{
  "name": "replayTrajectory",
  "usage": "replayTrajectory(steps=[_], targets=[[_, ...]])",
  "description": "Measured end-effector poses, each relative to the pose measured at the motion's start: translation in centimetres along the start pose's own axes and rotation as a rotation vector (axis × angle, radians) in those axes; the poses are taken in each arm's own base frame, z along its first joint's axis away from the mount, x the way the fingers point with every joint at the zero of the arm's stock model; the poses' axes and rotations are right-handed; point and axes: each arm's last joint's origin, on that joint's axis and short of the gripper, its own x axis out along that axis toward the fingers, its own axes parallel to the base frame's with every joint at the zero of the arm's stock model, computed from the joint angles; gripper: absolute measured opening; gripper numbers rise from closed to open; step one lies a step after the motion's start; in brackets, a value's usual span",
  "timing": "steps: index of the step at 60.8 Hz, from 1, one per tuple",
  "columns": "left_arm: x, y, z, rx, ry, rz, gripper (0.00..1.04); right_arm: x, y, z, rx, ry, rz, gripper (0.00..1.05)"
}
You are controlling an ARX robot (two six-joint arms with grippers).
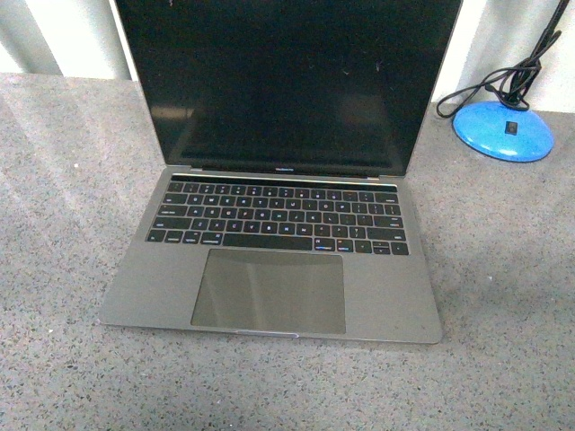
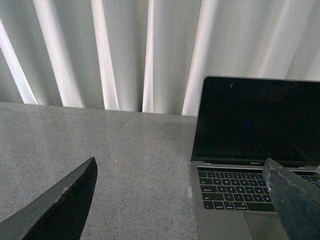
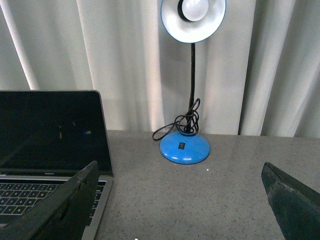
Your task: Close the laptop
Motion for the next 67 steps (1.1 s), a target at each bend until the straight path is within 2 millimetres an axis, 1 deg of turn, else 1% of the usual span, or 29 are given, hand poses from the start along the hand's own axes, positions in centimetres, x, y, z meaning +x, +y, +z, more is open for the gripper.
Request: replayTrajectory(steps=[12,14,16,17,18,19,22,26,29,31,32,34,36,38,39,41,48,50,54,56,61,67], targets=[[0.0,0.0,0.0,-0.007,0.009,0.014,0.98,0.0,0.0,0.0,0.004,0.004,-0.005,0.95],[0.1,0.0,-0.2,-0.049,0.124,0.117,0.98,0.0,0.0,-0.1,0.029,0.082,-0.043,0.95],[0.1,-0.1,-0.2,-0.067,0.237,0.199,0.98,0.2,-0.2,-0.1,0.05,0.269,-0.129,0.95],[0.2,-0.1,-0.3,-0.063,0.302,0.256,0.98,0.3,-0.3,-0.1,0.054,0.314,-0.147,0.95],[0.3,-0.1,-0.4,-0.061,0.328,0.285,0.98,0.5,-0.4,-0.2,0.047,0.406,-0.189,0.95],[0.5,-0.1,-0.5,-0.056,0.365,0.337,0.98,0.6,-0.5,-0.3,0.044,0.448,-0.207,0.95],[1.0,0.0,-1.0,-0.069,0.417,0.379,0.98,1.6,-1.0,-0.7,0.038,0.588,-0.256,0.95],[1.6,0.2,-1.0,-0.091,0.425,0.384,0.98,2.8,-1.2,-1.0,0.019,0.636,-0.261,0.95],[2.7,0.3,-0.5,-0.124,0.405,0.349,0.98,4.4,-1.0,-0.9,-0.006,0.65,-0.21,0.95],[3.9,0.3,0.4,-0.137,0.367,0.307,0.98,5.9,-0.8,-0.4,-0.044,0.64,-0.161,0.95],[4.5,0.3,0.8,-0.143,0.353,0.278,0.98,6.2,-0.7,-0.3,-0.047,0.638,-0.152,0.95],[5.0,0.3,1.2,-0.147,0.337,0.262,0.98,7.2,-0.5,0.1,-0.07,0.631,-0.12,0.95],[6.3,0.2,2.0,-0.146,0.311,0.224,0.98,8.3,-0.3,0.4,-0.089,0.627,-0.094,0.95],[6.9,0.2,2.3,-0.144,0.3,0.211,0.98,9.3,-0.1,0.7,-0.114,0.628,-0.058,0.95],[7.5,0.2,2.6,-0.147,0.29,0.188,0.98,10.0,0.0,0.9,-0.125,0.63,-0.037,0.95],[8.5,0.1,2.9,-0.148,0.283,0.164,0.98,10.6,0.1,1.0,-0.135,0.632,-0.017,0.95],[11.6,-0.1,3.6,-0.136,0.271,0.104,0.98,14.3,0.7,1.7,-0.177,0.631,0.065,0.95],[12.7,-0.3,3.9,-0.126,0.266,0.08,0.98,15.3,0.8,1.9,-0.188,0.629,0.076,0.95],[14.1,-0.5,4.2,-0.113,0.257,0.061,0.98,17.4,1.1,2.3,-0.209,0.621,0.095,0.95],[15.2,-0.8,4.4,-0.104,0.257,0.041,0.98,18.5,1.2,2.6,-0.218,0.615,0.102,0.95],[16.9,-1.7,4.9,-0.087,0.251,-0.013,0.98,21.5,1.7,3.5,-0.248,0.583,0.125,0.95],[18.7,-2.8,5.8,-0.068,0.223,-0.068,0.98,24.2,2.2,4.6,-0.268,0.549,0.145,0.95]])
